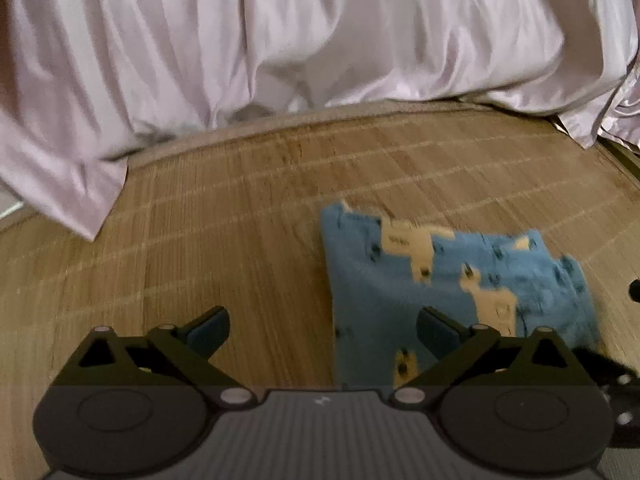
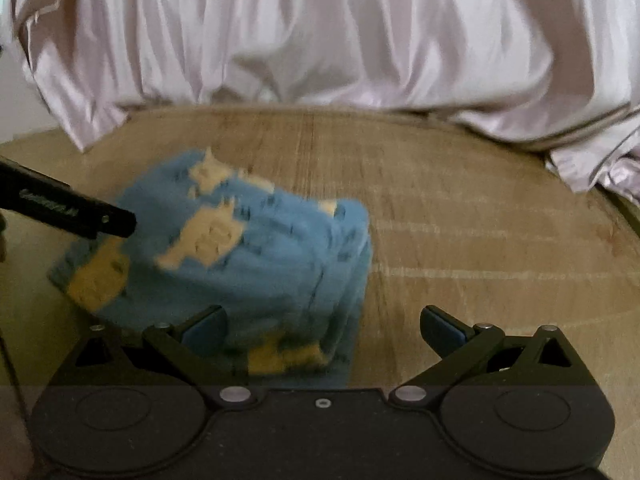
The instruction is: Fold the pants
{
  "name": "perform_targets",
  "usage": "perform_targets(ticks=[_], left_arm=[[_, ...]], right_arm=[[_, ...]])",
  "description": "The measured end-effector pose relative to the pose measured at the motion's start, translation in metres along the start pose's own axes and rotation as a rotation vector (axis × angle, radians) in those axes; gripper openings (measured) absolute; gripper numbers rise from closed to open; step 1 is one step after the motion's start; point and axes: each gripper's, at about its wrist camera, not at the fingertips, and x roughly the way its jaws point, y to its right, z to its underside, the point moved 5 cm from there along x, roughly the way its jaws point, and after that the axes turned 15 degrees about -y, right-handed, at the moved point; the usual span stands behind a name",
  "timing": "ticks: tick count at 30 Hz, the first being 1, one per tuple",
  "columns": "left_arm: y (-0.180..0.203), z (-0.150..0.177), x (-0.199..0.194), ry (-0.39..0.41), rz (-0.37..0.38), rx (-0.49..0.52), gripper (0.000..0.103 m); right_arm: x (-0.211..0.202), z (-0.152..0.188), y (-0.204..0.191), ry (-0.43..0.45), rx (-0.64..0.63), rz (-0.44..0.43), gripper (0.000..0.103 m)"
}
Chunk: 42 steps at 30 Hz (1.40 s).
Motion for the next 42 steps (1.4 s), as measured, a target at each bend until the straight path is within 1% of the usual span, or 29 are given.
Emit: perform_targets(ticks=[3,5,6,10,13,15,16,17,19,20,21,22,23,25,27,28,29,30,31,32,34,35,36,37,39,41,42], left_arm=[[0.003,0.017,0.007,-0.041,-0.022,0.01,0.103],[0.003,0.028,0.014,-0.075,-0.039,0.011,0.102],[0.002,0.033,0.015,-0.081,-0.032,0.004,0.102],[-0.005,0.042,0.007,-0.077,0.029,-0.028,0.103],[-0.012,0.047,0.002,-0.06,0.113,-0.044,0.103],[-0.017,0.049,0.002,-0.067,0.178,-0.057,0.102],[-0.019,0.05,0.003,-0.073,0.209,-0.061,0.101],[-0.021,0.05,0.005,-0.08,0.242,-0.06,0.098],[-0.024,0.049,0.009,-0.095,0.288,-0.047,0.093],[-0.024,0.048,0.012,-0.106,0.298,-0.039,0.09],[-0.025,0.047,0.012,-0.104,0.297,-0.03,0.089],[-0.026,0.045,0.012,-0.096,0.301,-0.019,0.085],[-0.027,0.044,0.012,-0.098,0.313,-0.013,0.081],[-0.03,0.041,0.013,-0.103,0.342,-0.026,0.078],[-0.031,0.041,0.013,-0.107,0.368,-0.046,0.071],[-0.03,0.041,0.013,-0.109,0.373,-0.045,0.064],[-0.029,0.042,0.013,-0.115,0.372,-0.036,0.056],[-0.027,0.042,0.013,-0.122,0.37,-0.029,0.054],[-0.026,0.042,0.013,-0.127,0.369,-0.024,0.05],[-0.024,0.043,0.012,-0.132,0.368,-0.023,0.046],[-0.023,0.044,0.012,-0.142,0.37,-0.032,0.042],[-0.022,0.045,0.012,-0.144,0.366,-0.041,0.04],[-0.021,0.045,0.012,-0.147,0.359,-0.043,0.039],[-0.02,0.045,0.011,-0.149,0.352,-0.042,0.034],[-0.017,0.044,0.01,-0.151,0.337,-0.045,0.028],[-0.013,0.044,0.007,-0.139,0.317,-0.037,0.019],[-0.011,0.043,0.004,-0.129,0.306,-0.026,0.018]], right_arm=[[0.007,0.005,-0.003,-0.033,-0.002,0.008,0.102],[-0.002,0.001,-0.003,0.003,0.001,-0.026,0.102],[-0.008,-0.001,-0.002,0.029,-0.001,-0.042,0.102],[-0.023,-0.012,0.011,0.143,-0.001,-0.15,0.102],[-0.014,-0.024,0.03,0.179,0.005,-0.183,0.102],[0.002,-0.038,0.045,0.174,0.039,-0.234,0.102],[0.009,-0.045,0.051,0.176,0.06,-0.263,0.101],[0.016,-0.053,0.056,0.179,0.07,-0.304,0.099],[0.029,-0.068,0.055,0.159,0.01,-0.357,0.09],[0.035,-0.073,0.052,0.142,-0.03,-0.364,0.089],[0.042,-0.078,0.049,0.116,-0.066,-0.366,0.085],[0.048,-0.081,0.048,0.091,-0.085,-0.369,0.079],[0.053,-0.084,0.046,0.066,-0.099,-0.374,0.076],[0.058,-0.084,0.044,0.035,-0.115,-0.371,0.069],[0.06,-0.08,0.042,0.021,-0.122,-0.35,0.062],[0.061,-0.076,0.041,0.017,-0.116,-0.344,0.059],[0.062,-0.073,0.041,0.018,-0.106,-0.343,0.058],[0.061,-0.071,0.04,0.022,-0.089,-0.339,0.054],[0.061,-0.07,0.039,0.024,-0.079,-0.335,0.048],[0.06,-0.068,0.037,0.025,-0.069,-0.329,0.046],[0.058,-0.067,0.033,0.028,-0.059,-0.304,0.037],[0.056,-0.067,0.032,0.033,-0.057,-0.292,0.034],[0.054,-0.067,0.031,0.042,-0.054,-0.277,0.029],[0.052,-0.066,0.028,0.057,-0.053,-0.252,0.026],[0.045,-0.063,0.02,0.094,-0.078,-0.188,0.024],[0.036,-0.066,0.011,0.142,-0.125,-0.125,0.022],[0.031,-0.072,0.007,0.167,-0.139,-0.102,0.021]])
